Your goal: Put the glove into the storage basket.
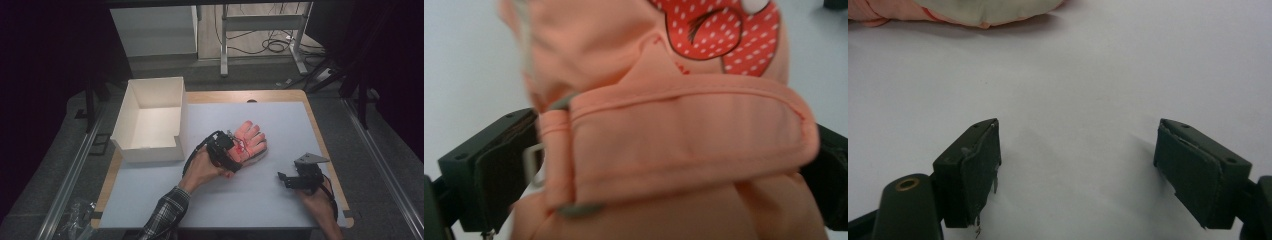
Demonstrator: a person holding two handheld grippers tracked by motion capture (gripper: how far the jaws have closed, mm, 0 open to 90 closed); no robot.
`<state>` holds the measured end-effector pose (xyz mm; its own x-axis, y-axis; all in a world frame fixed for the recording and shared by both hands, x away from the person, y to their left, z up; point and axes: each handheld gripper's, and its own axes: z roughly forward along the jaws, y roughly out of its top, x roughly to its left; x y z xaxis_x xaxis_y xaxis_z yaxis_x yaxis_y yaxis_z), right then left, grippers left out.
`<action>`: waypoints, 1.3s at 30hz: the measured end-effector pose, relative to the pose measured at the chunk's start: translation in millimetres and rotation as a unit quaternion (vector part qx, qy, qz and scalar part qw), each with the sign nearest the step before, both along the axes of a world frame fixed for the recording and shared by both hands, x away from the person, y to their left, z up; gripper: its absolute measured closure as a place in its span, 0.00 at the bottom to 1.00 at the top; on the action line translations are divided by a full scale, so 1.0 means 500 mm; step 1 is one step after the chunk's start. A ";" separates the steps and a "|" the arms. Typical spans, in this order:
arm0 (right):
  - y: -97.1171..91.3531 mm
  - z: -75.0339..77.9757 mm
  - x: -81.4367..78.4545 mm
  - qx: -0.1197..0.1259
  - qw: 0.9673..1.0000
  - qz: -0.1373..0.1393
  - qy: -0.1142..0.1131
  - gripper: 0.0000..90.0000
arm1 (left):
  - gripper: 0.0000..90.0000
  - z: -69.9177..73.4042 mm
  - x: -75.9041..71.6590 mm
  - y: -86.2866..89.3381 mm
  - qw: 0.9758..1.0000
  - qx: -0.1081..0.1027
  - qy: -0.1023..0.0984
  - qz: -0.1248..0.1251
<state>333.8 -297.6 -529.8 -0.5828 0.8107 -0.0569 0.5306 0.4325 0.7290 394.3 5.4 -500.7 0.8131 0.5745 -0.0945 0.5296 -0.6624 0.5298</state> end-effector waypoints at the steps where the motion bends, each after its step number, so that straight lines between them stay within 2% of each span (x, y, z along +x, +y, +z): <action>1: 0.000 0.000 0.000 0.000 1.000 0.000 0.000 0.21 | 0.00 0.000 0.000 0.000 1.000 0.000 0.000 0.000; 2: 0.000 0.000 0.000 0.000 1.000 0.000 0.000 0.21 | 0.00 -0.005 -0.001 -0.003 1.000 0.004 0.002 0.000; 3: 0.000 0.000 0.000 0.000 1.000 0.000 0.000 0.21 | 0.00 -0.015 -0.003 -0.011 1.000 0.021 0.000 -0.001; 4: 0.000 0.000 0.000 0.000 1.000 0.000 0.000 0.21 | 0.00 -0.020 -0.003 -0.014 1.000 0.029 0.000 -0.001; 5: 0.000 0.000 0.000 0.000 1.000 0.000 0.000 0.21 | 0.00 -0.020 -0.003 -0.014 1.000 0.029 0.000 -0.001; 6: 0.000 0.000 0.000 0.000 1.000 0.000 0.000 0.21 | 0.00 -0.029 -0.005 -0.017 0.999 0.039 0.001 0.000; 9: 0.000 0.000 0.000 0.000 1.000 0.000 0.000 0.21 | 0.00 -0.035 -0.006 -0.016 0.999 0.043 0.003 0.004; 10: 0.000 0.000 0.000 0.000 1.000 0.000 0.000 0.21 | 0.03 -0.039 -0.006 -0.015 0.999 0.044 0.011 0.005; 11: 0.000 0.000 0.000 0.000 1.000 0.000 0.000 0.21 | 0.04 -0.040 -0.008 -0.016 0.999 0.048 0.004 0.005; 13: 0.000 0.000 0.000 0.000 1.000 0.000 0.000 0.21 | 0.06 -0.039 -0.010 -0.017 0.999 0.051 0.002 0.006; 16: 0.000 0.000 0.000 0.000 1.000 0.000 0.000 0.21 | 0.16 -0.031 -0.012 -0.018 0.998 0.054 0.007 0.011; 17: 0.000 0.000 0.000 0.000 1.000 0.000 0.000 0.21 | 0.24 -0.029 -0.013 -0.017 0.998 0.056 0.008 0.010; 19: 0.000 0.000 0.000 -0.001 1.000 0.000 0.000 0.21 | 0.33 -0.021 -0.014 -0.016 0.998 0.057 0.010 0.006; 20: 0.000 0.000 0.000 0.000 1.000 -0.001 0.000 0.21 | 0.33 -0.018 -0.014 -0.015 0.998 0.056 0.011 0.004; 24: 0.000 0.000 0.000 0.000 1.000 -0.001 0.000 0.21 | 0.44 -0.008 -0.014 -0.007 0.999 0.045 0.014 -0.002; 32: 0.000 0.000 0.000 0.000 1.000 -0.001 0.000 0.21 | 0.46 0.016 -0.012 0.001 0.999 0.037 0.011 0.010; 36: 0.000 0.000 0.000 0.000 1.000 -0.001 0.000 0.21 | 0.46 0.042 -0.006 0.010 0.999 0.029 0.008 0.024; 39: 0.000 0.000 0.000 0.000 1.000 -0.002 0.001 0.21 | 0.46 0.057 -0.003 0.013 0.999 0.028 0.012 0.025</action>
<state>333.6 -297.5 -529.8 -0.5803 0.8125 -0.0558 0.5329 0.4307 0.7283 392.7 11.7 -472.4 0.7815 0.6187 -0.0805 0.5747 -0.6636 0.4788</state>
